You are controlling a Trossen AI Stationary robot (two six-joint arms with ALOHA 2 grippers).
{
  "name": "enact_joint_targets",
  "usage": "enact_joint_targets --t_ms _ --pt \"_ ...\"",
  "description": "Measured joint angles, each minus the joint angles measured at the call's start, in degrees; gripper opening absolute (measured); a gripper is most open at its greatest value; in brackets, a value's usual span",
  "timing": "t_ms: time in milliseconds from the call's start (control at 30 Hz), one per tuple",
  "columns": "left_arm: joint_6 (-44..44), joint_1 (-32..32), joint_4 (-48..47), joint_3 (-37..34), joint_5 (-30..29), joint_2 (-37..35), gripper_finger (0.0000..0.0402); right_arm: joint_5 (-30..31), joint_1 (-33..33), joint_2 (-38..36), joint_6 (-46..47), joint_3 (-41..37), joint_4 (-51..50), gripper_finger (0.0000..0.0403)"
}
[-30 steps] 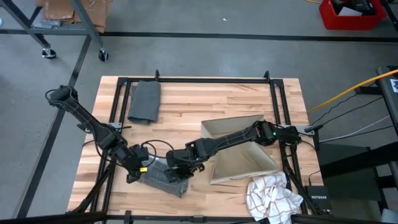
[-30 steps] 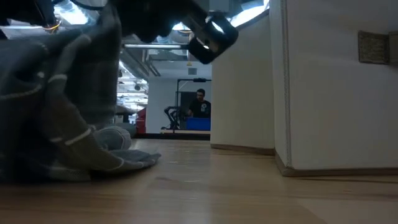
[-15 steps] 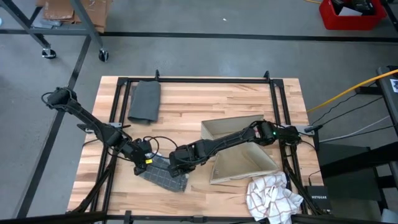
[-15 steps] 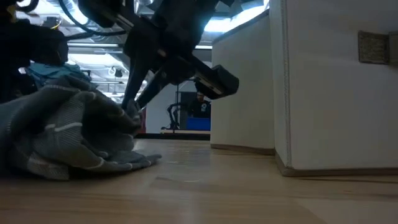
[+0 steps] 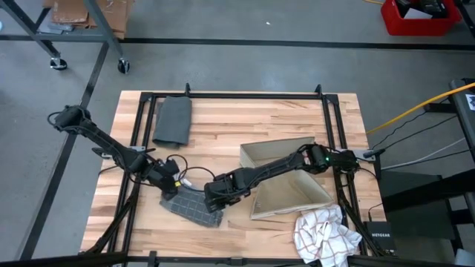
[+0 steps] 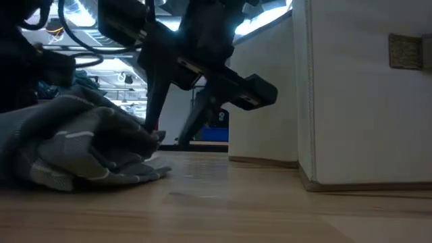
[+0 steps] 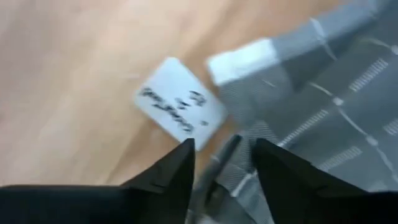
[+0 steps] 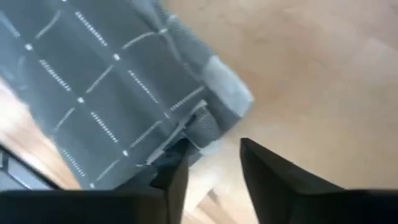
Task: Fold towel
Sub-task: Fold the gray patterned towel
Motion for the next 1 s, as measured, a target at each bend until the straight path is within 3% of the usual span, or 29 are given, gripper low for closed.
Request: enact_joint_targets --t_ms 167,367,667,833,1000 --pt "-9.1 2.1 -3.0 0.0 -2.9 0.0 0.0182 0.8 -0.1 0.0 0.0 0.0 -0.4 0.019" --pt "-13.1 5.2 -2.3 0.2 -7.5 -1.8 0.0166 4.1 -0.3 -0.2 -5.0 0.1 -0.3 0.0189" --pt "-5.2 10.1 -2.2 2.3 -10.2 -12.5 0.0139 3.7 -0.9 -0.4 -15.5 2.3 -0.7 0.0177" --pt "-4.3 11.0 -1.9 2.7 -7.6 -18.7 0.0141 1.7 -1.4 -0.5 -26.5 4.7 -0.9 0.0177" --pt "-11.5 9.5 -1.6 2.7 0.4 -21.2 0.0142 -4.1 -2.8 -0.5 -34.4 5.7 -0.3 0.0177"
